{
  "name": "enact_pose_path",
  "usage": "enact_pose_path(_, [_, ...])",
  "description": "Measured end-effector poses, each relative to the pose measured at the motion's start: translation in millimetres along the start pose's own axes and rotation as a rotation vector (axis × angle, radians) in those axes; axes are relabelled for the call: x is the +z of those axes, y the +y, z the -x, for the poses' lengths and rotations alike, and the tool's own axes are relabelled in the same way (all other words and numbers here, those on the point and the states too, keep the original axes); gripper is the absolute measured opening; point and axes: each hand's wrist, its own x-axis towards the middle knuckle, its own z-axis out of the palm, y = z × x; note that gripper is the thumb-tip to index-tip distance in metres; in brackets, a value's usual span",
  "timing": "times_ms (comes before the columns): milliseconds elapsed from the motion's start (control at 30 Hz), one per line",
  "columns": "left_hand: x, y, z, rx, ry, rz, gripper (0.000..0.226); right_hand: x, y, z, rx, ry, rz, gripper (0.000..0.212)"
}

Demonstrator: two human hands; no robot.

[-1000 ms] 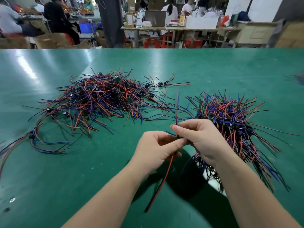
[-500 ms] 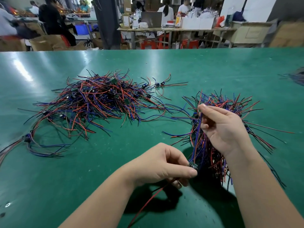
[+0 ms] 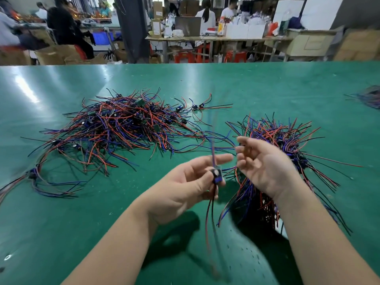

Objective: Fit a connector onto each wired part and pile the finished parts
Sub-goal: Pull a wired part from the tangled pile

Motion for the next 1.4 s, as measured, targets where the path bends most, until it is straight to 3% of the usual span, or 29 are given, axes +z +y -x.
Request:
enact_pose_path(167, [-0.8,3.3,-7.4,0.115,0.185,0.283,0.042,1.4,17.2,7.7,-0.051,-0.296,0.592,0.017])
enact_pose_path(267, [-3.6,6.6,-7.5,0.159,0.298,0.370,0.050,4.0,20.6,12.1,-0.147,-0.400,0.744,0.024])
enact_pose_path(333, [-4.3,8.7,-6.9,0.181,0.394,0.360,0.040,9.1,22.7,14.9,-0.243,-0.436,0.665,0.030])
enact_pose_path(433, [-0.7,6.7,-10.4,0.194,0.532,0.347,0.013,17.4,27.2,16.5,-0.281,-0.453,0.344,0.023])
enact_pose_path(533, [3.6,1.4,-11.8,0.211,0.595,0.297,0.029,22.9,29.8,14.8,-0.220,-0.318,0.163,0.016])
enact_pose_path(633, [5.6,-4.8,-12.6,0.246,0.616,0.181,0.037,25.0,28.4,14.0,-0.138,-0.214,0.115,0.007])
enact_pose_path(767, [5.9,-12.2,-15.6,0.312,0.550,-0.085,0.022,25.1,25.0,14.9,-0.098,-0.212,0.014,0.008])
enact_pose_path(833, [0.9,-13.2,-11.7,0.353,0.461,-0.408,0.036,23.8,20.6,14.0,-0.107,-0.203,-0.034,0.011])
enact_pose_path(900, [-4.9,-11.0,-8.6,0.405,0.416,-0.902,0.052,19.7,13.9,12.4,-0.123,-0.184,-0.072,0.015])
enact_pose_path(933, [-8.2,-10.4,-9.0,0.434,0.421,-1.017,0.053,17.1,10.7,11.5,-0.131,-0.177,-0.076,0.015])
enact_pose_path(1000, [-5.0,-8.4,-9.4,0.389,0.483,-0.870,0.039,12.5,7.7,10.3,-0.138,-0.172,-0.031,0.012])
enact_pose_path(1067, [3.0,-6.4,-9.2,0.249,0.485,-0.474,0.019,11.1,10.3,10.1,-0.146,-0.177,0.080,0.010])
enact_pose_path(1133, [9.5,-8.1,-9.0,0.124,0.472,-0.288,0.020,13.1,16.5,10.6,-0.155,-0.195,0.206,0.010])
enact_pose_path(1300, [13.2,-11.9,-13.1,-0.013,0.510,-0.257,0.013,15.5,22.3,12.3,-0.187,-0.190,0.355,0.017])
enact_pose_path(1400, [7.1,-8.0,-9.8,-0.093,0.439,-0.304,0.016,11.4,13.3,11.0,-0.226,-0.122,0.289,0.018])
